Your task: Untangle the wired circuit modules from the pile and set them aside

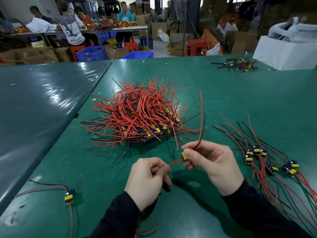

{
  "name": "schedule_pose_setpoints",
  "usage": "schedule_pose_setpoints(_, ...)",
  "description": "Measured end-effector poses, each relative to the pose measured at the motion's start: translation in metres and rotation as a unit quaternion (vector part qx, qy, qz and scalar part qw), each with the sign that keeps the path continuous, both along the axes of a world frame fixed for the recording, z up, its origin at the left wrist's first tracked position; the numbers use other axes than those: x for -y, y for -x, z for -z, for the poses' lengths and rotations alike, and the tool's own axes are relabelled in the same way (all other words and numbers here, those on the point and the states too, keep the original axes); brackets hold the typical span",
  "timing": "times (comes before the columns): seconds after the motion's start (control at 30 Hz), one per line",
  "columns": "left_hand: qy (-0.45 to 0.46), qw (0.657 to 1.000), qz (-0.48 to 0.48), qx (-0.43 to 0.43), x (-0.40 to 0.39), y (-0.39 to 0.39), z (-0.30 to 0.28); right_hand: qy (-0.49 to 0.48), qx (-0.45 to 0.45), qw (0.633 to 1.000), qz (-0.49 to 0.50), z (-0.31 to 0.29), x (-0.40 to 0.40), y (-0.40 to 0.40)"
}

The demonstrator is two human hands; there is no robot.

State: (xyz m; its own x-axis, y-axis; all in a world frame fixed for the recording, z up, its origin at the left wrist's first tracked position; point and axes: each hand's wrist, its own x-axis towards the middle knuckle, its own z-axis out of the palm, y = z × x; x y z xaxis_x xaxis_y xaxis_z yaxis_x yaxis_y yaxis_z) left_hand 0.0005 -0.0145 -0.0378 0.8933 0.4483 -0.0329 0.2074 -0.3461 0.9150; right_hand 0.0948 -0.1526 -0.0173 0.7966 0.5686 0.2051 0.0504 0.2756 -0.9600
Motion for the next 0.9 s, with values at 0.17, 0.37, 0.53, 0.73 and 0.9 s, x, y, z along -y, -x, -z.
schedule_pose_setpoints(0.17,0.017,0.999,0.029,0.019,0.001,-0.001,0.001,-0.035,-0.019,0.992,0.119,-0.004,0.007,-0.019)
schedule_pose_setpoints(0.37,-0.015,0.998,0.056,0.018,0.004,0.0,0.004,-0.021,-0.006,0.994,0.106,-0.004,0.007,-0.02)
schedule_pose_setpoints(0.53,-0.011,0.995,0.072,0.069,0.005,0.001,0.001,-0.054,-0.032,0.988,0.14,-0.005,0.009,-0.025)
schedule_pose_setpoints(0.73,-0.086,0.972,0.181,0.125,0.011,0.004,-0.006,-0.071,-0.096,0.978,0.168,-0.008,0.013,-0.035)
schedule_pose_setpoints(0.9,-0.111,0.962,0.201,0.145,0.01,0.006,-0.009,-0.06,-0.107,0.98,0.159,-0.006,0.011,-0.034)
